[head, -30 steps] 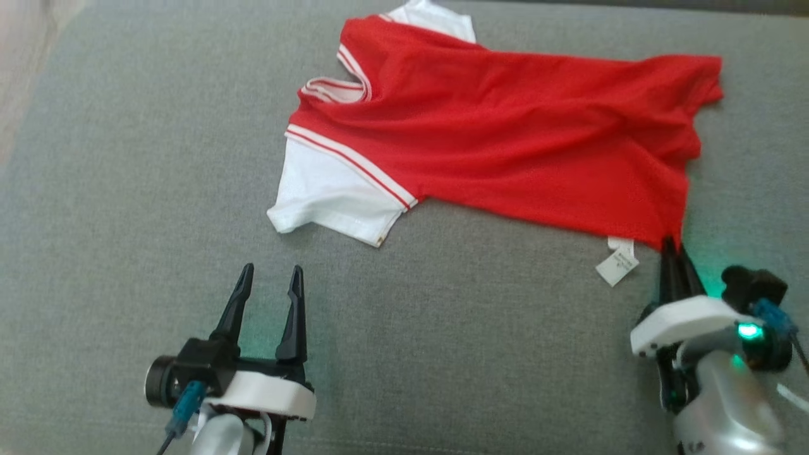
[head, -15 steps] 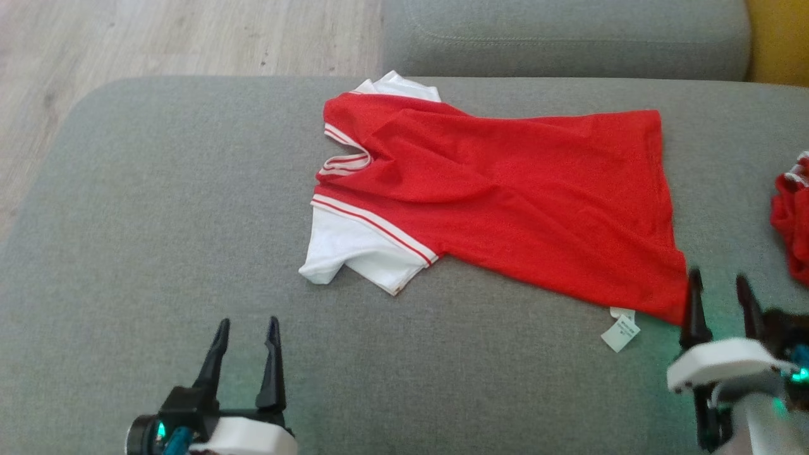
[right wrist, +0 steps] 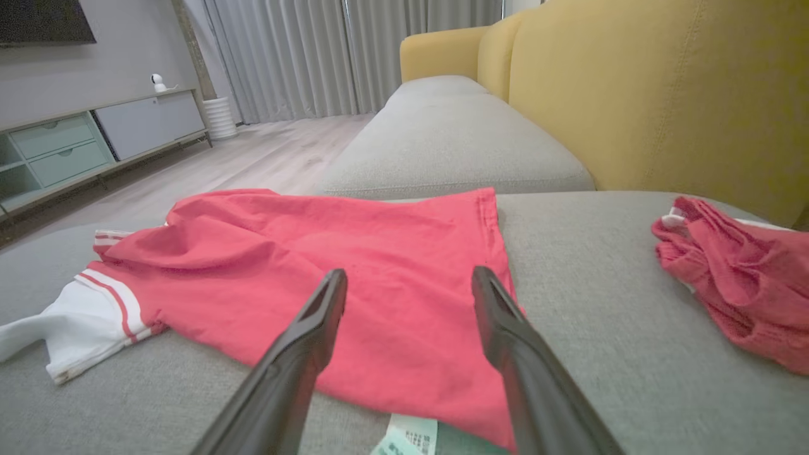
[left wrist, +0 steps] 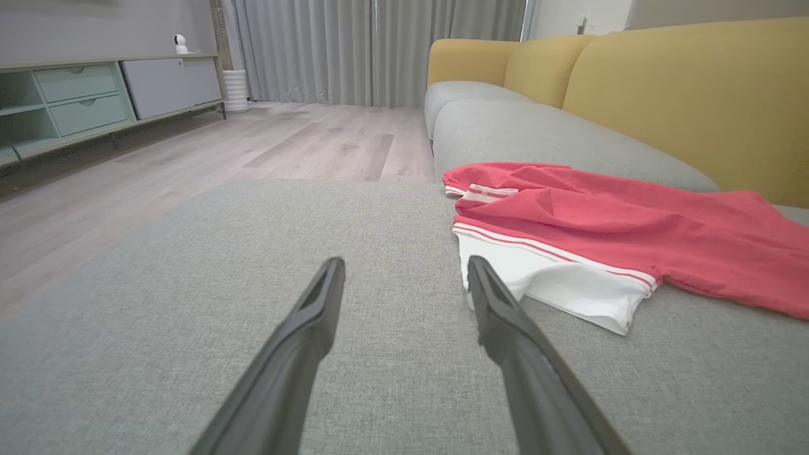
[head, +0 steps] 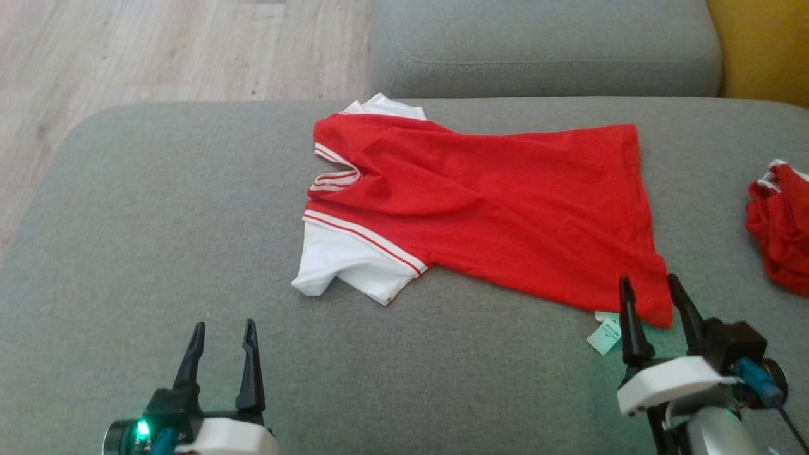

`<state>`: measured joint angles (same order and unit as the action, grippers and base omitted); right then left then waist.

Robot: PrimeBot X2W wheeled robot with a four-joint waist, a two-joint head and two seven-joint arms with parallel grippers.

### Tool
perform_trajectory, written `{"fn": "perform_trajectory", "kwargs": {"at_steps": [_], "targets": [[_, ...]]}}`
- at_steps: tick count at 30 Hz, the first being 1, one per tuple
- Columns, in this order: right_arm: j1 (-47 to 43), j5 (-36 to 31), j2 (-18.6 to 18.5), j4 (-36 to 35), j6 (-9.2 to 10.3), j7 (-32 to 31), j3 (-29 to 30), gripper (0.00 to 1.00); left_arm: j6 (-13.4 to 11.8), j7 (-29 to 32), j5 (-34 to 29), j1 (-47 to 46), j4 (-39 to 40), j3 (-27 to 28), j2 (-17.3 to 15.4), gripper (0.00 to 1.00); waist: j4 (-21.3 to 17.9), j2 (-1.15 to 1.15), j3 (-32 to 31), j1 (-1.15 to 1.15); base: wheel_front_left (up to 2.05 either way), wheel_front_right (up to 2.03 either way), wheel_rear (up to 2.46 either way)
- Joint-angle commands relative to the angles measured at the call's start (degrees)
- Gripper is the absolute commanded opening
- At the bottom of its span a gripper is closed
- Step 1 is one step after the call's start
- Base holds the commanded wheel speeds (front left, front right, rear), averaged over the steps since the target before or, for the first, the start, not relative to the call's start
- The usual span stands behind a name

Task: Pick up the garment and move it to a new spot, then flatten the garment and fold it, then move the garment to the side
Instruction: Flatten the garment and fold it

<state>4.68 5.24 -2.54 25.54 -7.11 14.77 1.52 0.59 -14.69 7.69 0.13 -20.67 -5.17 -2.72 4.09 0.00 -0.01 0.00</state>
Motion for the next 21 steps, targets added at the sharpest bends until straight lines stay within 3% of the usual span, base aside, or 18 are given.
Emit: {"fn": "perform_trajectory", "kwargs": {"at_steps": [1,9,16,21], "targets": [[1.3,0.4,-0.3,-1.5,-0.37,0.2,-1.5,1.00,0.3,-0.3,-0.8,-1.5,1.3,2.3,-0.2,1.00,-0.5,0.00,-0.4,0.00,0.00,0.00,0.00],[0.1,0.9,-0.3,-1.4,-0.37,0.2,-2.1,1.00,-0.2,-0.3,0.2,0.3,1.2,2.4,-0.2,1.00,-1.4,0.00,-1.0,0.00,0.00,0.00,0.00],[0.9,1.2,-0.3,-2.0,-0.37,0.2,-3.0,1.00,3.3,-0.3,3.3,-1.8,0.4,1.1,-0.2,1.00,-1.6,0.00,1.1,0.00,0.00,0.00,0.00],[2.6,1.2,-0.3,-2.7,-0.37,0.2,-3.5,1.00,6.1,-0.3,6.0,-6.4,-5.1,-0.7,-0.2,1.00,-2.4,0.00,5.1,0.00,0.00,0.00,0.00]]}}
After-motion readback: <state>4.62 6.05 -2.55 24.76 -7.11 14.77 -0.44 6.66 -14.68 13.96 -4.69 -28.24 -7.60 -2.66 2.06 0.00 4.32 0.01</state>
